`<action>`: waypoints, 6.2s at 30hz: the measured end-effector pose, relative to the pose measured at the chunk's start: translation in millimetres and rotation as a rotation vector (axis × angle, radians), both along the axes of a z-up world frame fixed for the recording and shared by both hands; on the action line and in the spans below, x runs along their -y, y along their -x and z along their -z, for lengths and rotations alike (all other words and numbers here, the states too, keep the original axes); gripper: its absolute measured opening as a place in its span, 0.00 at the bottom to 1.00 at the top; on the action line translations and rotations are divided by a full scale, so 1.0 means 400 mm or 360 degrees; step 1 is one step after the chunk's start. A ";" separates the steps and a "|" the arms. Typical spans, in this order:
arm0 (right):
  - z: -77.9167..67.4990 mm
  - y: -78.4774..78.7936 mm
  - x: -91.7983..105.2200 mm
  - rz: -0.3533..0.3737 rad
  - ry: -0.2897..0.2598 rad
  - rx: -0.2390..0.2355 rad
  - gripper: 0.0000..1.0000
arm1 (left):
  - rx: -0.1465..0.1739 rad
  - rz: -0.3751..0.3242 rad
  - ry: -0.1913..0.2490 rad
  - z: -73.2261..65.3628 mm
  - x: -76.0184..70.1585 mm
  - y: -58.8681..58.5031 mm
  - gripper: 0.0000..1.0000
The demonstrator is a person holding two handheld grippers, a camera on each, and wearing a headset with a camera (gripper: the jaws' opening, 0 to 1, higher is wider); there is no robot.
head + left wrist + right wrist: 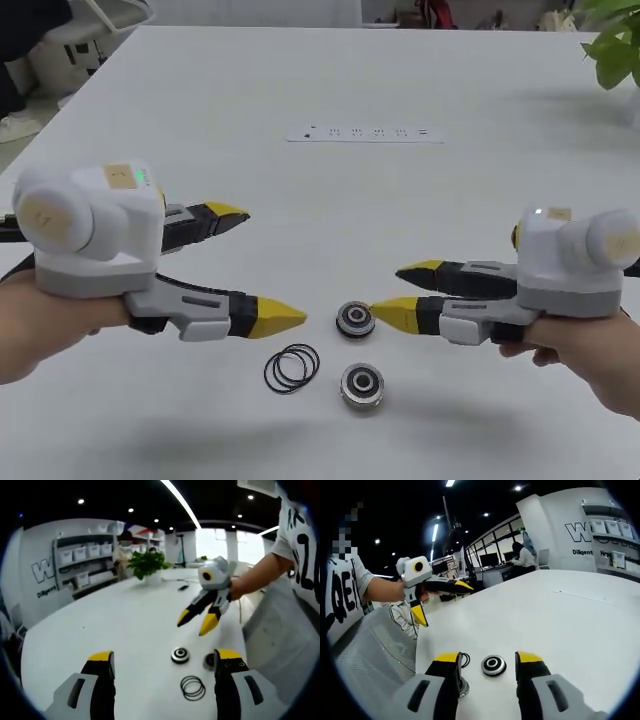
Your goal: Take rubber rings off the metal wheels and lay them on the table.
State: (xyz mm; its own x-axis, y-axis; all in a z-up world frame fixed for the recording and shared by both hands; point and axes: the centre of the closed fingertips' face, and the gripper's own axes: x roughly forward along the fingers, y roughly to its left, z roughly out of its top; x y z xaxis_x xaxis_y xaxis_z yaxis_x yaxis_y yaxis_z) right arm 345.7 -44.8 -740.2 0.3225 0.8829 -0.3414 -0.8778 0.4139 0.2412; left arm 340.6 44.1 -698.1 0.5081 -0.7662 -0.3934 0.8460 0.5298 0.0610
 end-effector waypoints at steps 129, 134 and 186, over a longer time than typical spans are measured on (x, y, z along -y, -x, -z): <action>0.101 -0.011 0.026 -0.0112 0.0317 0.0081 0.50 | -0.0103 0.0130 -0.0094 0.112 0.085 -0.038 0.74; 0.103 -0.014 0.026 -0.0111 0.0318 0.0079 0.50 | -0.0114 0.0135 -0.0107 0.120 0.088 -0.042 0.73; 0.119 -0.008 -0.004 -0.0148 0.0296 0.0065 0.43 | -0.0169 0.0177 -0.0158 0.172 0.117 -0.033 0.62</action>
State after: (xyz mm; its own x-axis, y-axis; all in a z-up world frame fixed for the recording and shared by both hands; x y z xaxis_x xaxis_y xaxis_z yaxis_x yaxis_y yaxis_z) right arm 349.0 -43.4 -787.8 0.2594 0.8325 -0.4895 -0.9218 0.3647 0.1317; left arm 354.0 -2.5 -766.8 0.3742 -0.7700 -0.5168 0.9034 0.4285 0.0158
